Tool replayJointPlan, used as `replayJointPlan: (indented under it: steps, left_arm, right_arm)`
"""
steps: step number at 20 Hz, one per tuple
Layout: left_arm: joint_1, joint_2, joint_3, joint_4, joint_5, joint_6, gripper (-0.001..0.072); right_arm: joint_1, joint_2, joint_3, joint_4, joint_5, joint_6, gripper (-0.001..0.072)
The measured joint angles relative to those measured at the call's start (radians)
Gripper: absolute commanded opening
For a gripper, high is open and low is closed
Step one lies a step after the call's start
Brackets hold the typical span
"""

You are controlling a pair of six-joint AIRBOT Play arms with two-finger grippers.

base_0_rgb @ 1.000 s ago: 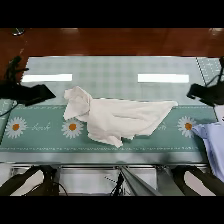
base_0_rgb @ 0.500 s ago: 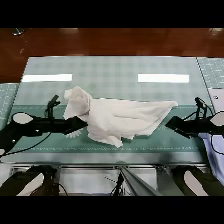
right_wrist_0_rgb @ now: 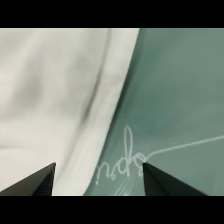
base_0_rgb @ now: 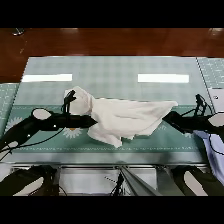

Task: Fold the shirts.

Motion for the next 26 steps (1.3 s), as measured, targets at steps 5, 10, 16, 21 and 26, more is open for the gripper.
replayJointPlan:
  steps: [5,10,16,21,26]
  left_arm:
    - [0.106,-0.008,0.108,-0.005,-0.093,0.015,0.0019]
    - [0.163,-0.010,0.151,-0.006,-0.142,0.019,0.0018]
    - [0.177,-0.011,0.160,-0.006,-0.153,0.021,0.0019]
    - [0.198,-0.011,0.220,-0.005,-0.169,0.021,0.0019]
    - [0.265,-0.010,0.623,-0.013,-0.199,-0.011,0.0018]
  right_arm:
    - [0.001,-0.103,0.095,0.011,-0.062,0.014,0.0618]
    - [0.002,-0.301,0.221,0.040,-0.061,-0.011,0.0618]
    - [0.002,-0.496,0.335,0.127,-0.042,-0.050,0.0054]
    - [0.003,-0.552,0.478,0.227,0.029,-0.169,0.0019]
    - [0.003,-0.496,0.938,0.241,0.158,-0.196,0.0018]
